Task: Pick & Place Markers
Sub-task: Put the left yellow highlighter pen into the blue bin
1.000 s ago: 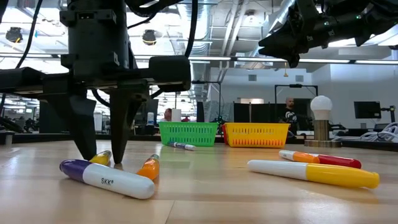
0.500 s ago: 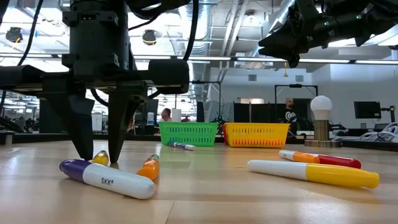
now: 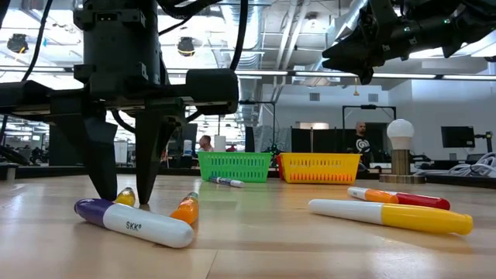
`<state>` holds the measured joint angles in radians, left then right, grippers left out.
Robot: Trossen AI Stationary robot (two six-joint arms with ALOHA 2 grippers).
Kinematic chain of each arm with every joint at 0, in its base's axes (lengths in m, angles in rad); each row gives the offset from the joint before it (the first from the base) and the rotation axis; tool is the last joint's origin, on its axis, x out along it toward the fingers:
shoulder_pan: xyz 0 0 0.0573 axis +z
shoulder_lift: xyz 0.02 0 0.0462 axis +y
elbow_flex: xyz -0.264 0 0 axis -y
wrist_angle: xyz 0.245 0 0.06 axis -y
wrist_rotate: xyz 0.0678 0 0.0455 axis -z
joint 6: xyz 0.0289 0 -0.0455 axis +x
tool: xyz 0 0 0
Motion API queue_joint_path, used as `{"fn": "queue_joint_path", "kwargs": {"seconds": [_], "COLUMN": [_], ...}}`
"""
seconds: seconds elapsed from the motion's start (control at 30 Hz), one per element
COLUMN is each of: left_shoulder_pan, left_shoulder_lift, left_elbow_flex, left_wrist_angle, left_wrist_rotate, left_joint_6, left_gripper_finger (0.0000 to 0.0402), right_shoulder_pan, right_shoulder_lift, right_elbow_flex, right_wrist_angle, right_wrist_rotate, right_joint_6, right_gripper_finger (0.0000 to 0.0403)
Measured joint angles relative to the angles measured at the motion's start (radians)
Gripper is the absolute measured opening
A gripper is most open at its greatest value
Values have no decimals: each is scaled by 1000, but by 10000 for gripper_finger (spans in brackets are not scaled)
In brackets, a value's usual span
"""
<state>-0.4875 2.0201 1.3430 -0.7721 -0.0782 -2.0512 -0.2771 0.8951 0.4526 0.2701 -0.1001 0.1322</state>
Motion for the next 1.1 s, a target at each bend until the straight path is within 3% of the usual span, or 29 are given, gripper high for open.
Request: {"fn": "queue_joint_path", "kwargs": {"seconds": [0.9,1.1], "left_shoulder_pan": [-6,-6], "left_shoulder_lift": [0,0], "left_elbow_flex": [2,3], "left_wrist_angle": [31,31], "left_wrist_rotate": [-22,-22], "left_joint_6": [-7,-19], "left_gripper_finger": [117,95], "right_shoulder_pan": [0,0], "right_shoulder_lift": [0,0], "right_elbow_flex": [0,0], "right_wrist_angle": [0,0], "right_wrist_rotate": [0,0], "right_joint_6": [0,0], "right_gripper_finger": [134,133]}}
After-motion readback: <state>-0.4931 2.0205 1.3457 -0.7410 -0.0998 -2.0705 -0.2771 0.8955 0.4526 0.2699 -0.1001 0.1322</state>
